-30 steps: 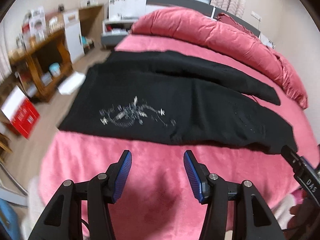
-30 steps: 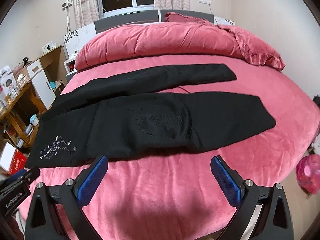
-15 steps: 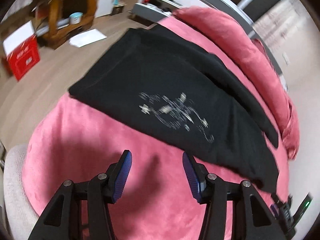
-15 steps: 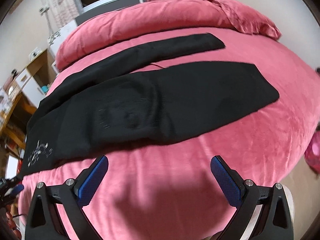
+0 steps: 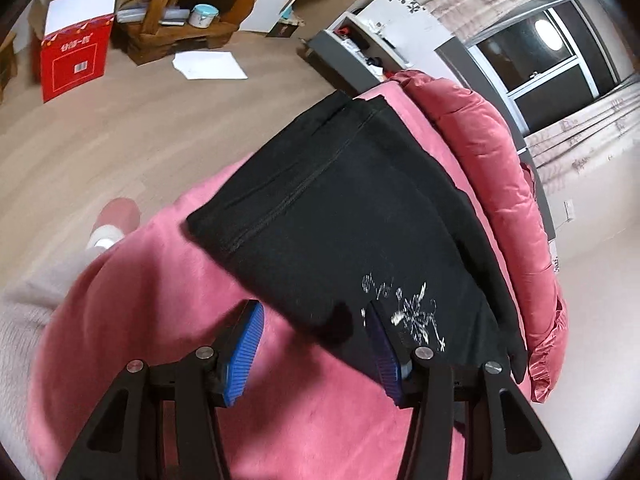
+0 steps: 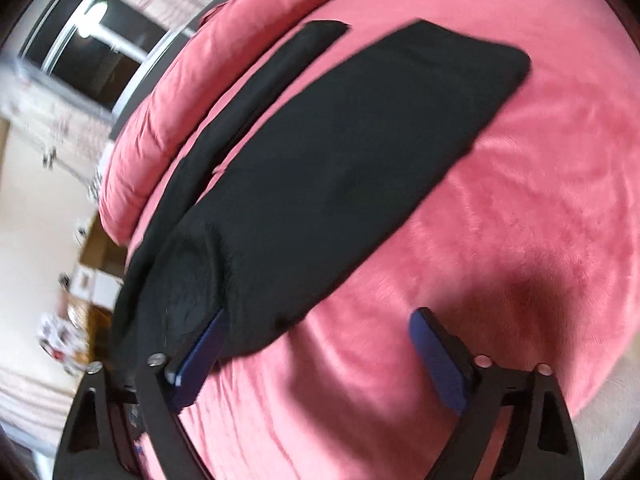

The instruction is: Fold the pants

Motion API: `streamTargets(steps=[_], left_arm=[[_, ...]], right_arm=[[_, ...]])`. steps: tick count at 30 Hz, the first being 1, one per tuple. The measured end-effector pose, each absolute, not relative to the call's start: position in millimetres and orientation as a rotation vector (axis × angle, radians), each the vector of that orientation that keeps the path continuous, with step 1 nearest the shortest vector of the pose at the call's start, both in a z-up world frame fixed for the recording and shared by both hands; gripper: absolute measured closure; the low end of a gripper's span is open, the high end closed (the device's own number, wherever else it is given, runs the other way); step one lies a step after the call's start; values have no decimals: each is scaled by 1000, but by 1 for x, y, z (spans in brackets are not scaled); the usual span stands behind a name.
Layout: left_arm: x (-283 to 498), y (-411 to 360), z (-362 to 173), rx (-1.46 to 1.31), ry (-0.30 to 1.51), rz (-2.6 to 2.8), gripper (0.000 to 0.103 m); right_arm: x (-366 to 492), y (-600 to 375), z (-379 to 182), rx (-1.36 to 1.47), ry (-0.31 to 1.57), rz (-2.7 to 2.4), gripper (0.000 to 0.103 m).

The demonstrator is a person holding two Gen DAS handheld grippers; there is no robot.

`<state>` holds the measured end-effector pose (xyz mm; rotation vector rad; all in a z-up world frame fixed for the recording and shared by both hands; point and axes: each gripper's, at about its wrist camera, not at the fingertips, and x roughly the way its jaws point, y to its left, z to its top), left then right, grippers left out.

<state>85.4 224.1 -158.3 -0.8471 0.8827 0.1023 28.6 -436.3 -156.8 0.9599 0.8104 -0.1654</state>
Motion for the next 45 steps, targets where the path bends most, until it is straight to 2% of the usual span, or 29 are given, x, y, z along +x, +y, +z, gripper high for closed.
streamTargets(steps=[5,11,13,16,20,21,23,24,25,26,27,30,34,45], left_arm=[[91,229,-162,-847,846,101,50],[100,220,-166,-710,818,120,48],[103,216,-165,-670,804,122,44],[107,219,-166,-688,797,122,42],[113,226,-167,-751,827,146,44],[115,225,-166,-740,840,153,45],[120,219,-162,-670,875,192,55],[121,218,-162,-647,883,205,68],[122,217,-162,-628,888,219,75],[122,219,-162,-634,891,216,77],[122,221,-163,-645,898,207,83],[125,224,-159,-652,940,166,96],[121,222,-144,-612,945,143,97],[74,238,-117,-615,966,76,97]], right_arm=[[30,-455,-159,1040,726,-138,15],[34,-472,-164,1071,664,-147,32],[37,-474,-165,1038,677,-162,44],[46,-478,-165,998,683,-163,51],[44,-484,-164,975,673,-164,54],[46,-483,-163,960,674,-168,56],[42,-484,-162,927,686,-168,58],[42,-484,-161,904,696,-169,60],[43,-486,-160,887,704,-174,65],[46,-487,-159,860,723,-186,68],[46,-486,-157,835,742,-203,77],[44,-486,-151,818,749,-224,84],[36,-481,-137,794,733,-256,91],[12,-493,-88,740,682,-284,94]])
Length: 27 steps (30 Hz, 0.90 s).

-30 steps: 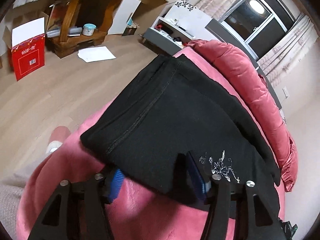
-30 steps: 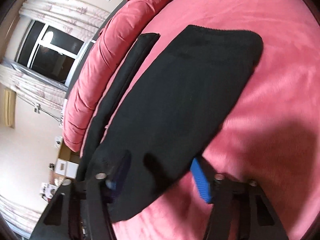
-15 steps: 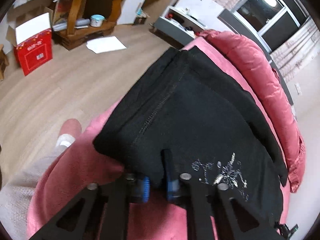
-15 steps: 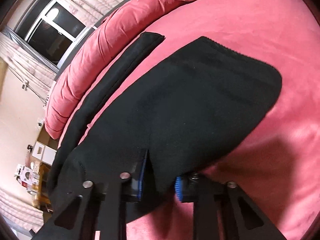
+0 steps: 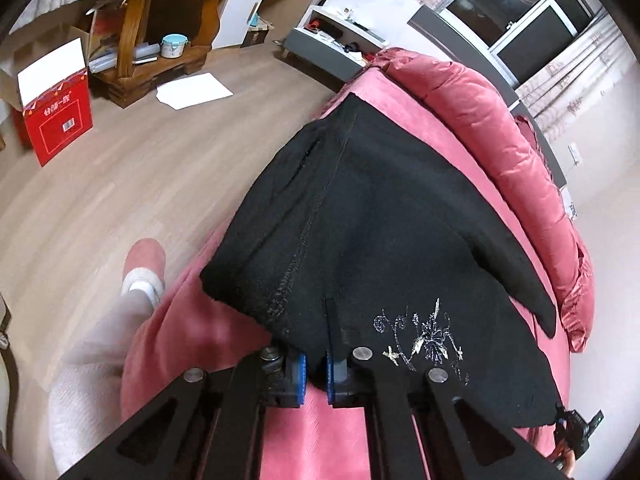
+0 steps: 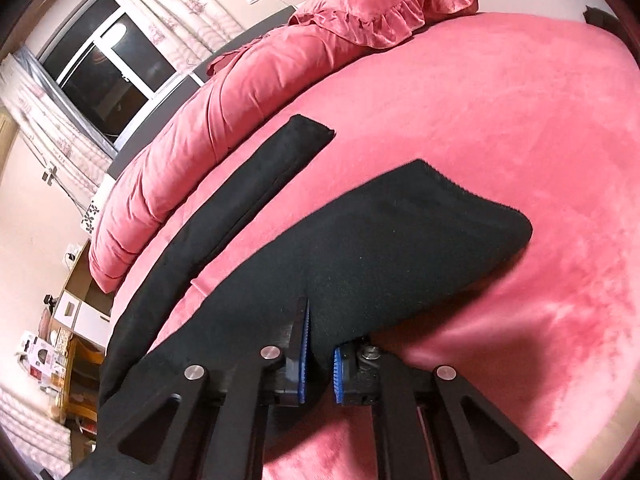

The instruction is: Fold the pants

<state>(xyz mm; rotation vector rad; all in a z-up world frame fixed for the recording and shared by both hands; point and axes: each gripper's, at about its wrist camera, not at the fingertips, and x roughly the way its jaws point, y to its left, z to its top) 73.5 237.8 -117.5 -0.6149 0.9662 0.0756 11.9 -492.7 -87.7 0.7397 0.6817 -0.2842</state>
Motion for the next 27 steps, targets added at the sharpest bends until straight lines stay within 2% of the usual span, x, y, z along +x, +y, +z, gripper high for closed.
streamTargets(steps=[11,23,27], left_arm=[[19,238,-116,-630,1048,68,97],[-8,237,-128,-623,1122,85,96],[-6,239,-130,-640,1128,75,91]], right_arm=[[-27,-499,-89,734,706,-320,94],[-51,-518,-134,818,792,-398,94],[-52,-525,-142,878,802,-401,93]])
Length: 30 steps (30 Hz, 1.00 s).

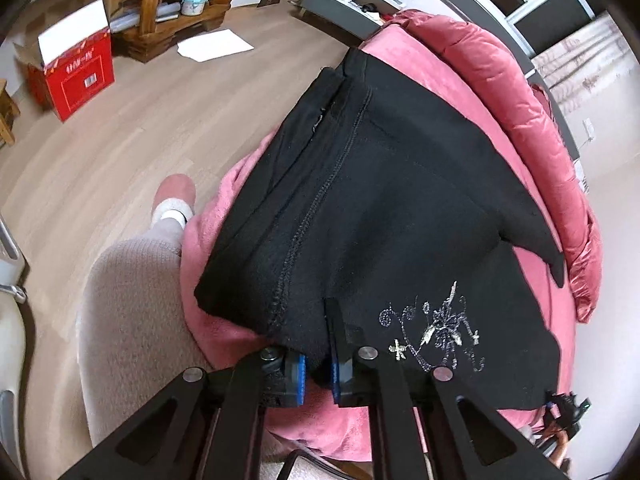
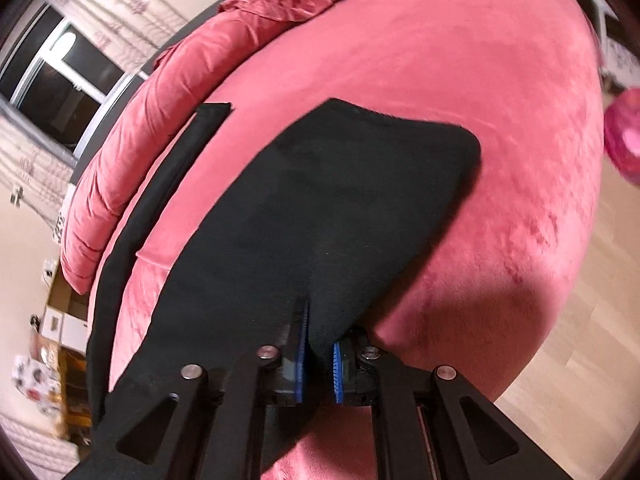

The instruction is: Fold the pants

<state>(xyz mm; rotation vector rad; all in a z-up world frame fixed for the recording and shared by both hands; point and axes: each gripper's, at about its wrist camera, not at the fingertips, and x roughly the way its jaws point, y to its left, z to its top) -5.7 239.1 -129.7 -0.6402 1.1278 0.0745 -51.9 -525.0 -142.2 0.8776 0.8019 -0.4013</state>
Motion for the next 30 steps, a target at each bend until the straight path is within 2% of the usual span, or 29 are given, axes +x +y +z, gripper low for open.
streamTargets(steps=[2,4,7,8,14,17,18,21,25,29,30], left_arm=[[-6,244,-129,-661,1132,63,90],[-7,248,-125,-651,1126,63,87],[-13,259,-118,-654,1109,121,79],[-17,266,-114,-657,1097,157,76],[-38,303,-80,-578,928,373,75],[-32,309,-71,-614,882,361,70],[-27,307,-70,-622,881,335,68],[-7,292,-67,-611,878,266,64],[27,264,-67,-574,881,143,52],[67,243,-67,-508,912,101,52],[77,240,-66,-501,913,89,52]], right_arm=[[-50,-525,-139,849,818,-405,90],[-50,-523,-132,778,838,-444,82],[-54,-524,-117,666,849,-555,73],[-55,-523,-110,639,839,-585,73],[-42,-492,-60,454,719,-575,73],[-13,-455,-45,368,700,-456,63],[-3,-443,-44,359,702,-406,59],[30,-395,-49,330,728,-247,59],[69,-333,-66,288,782,-103,59],[92,-286,-83,244,816,-23,58],[99,-274,-88,222,823,-6,55]])
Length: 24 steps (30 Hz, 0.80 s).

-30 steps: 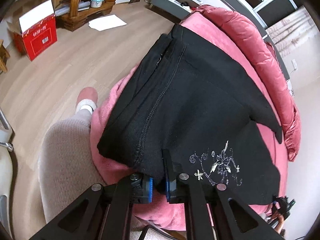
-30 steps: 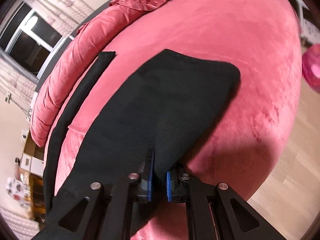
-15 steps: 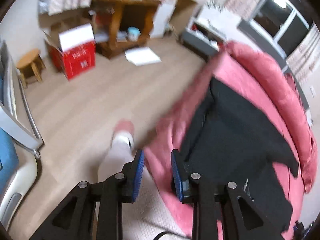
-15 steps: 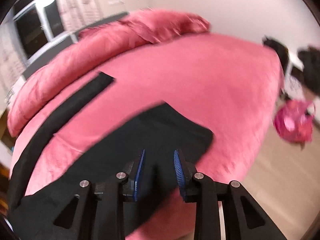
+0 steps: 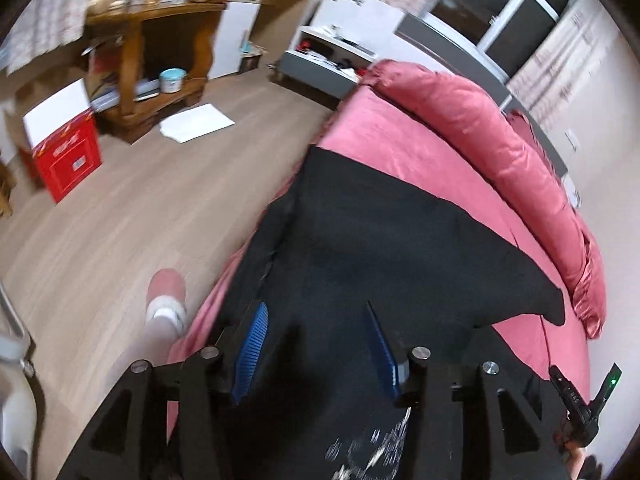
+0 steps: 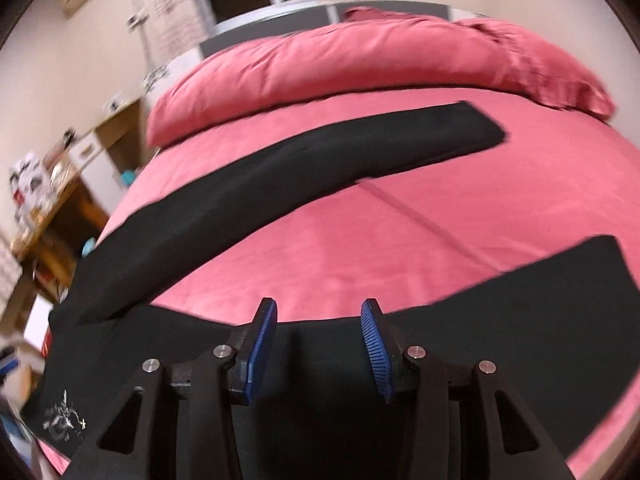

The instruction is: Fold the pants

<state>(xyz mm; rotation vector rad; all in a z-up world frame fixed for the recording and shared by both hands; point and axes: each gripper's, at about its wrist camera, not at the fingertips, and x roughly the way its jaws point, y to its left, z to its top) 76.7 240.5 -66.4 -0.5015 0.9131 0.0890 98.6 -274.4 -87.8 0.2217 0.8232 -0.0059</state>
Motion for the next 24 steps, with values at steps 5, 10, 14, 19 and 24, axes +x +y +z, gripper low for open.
streamTargets(steps=[5,10,14,19,24], left_arm=[[140,238,-74,-538,969,61,52],[202,247,-85,-573,1007,77,52],[242,258,-95,-516,1022,110,41],[290,266,-103,-410,978,141,31],[322,268,-123,-368,1021,100,27]], right_arm=[[128,-237,-108,70,819,16,51],[150,-220,-126,18,833,20,51],[151,-218,-134,26,841,13,40],[151,-224,-137,73,843,8,32],[151,-224,-142,78,844,9,28]])
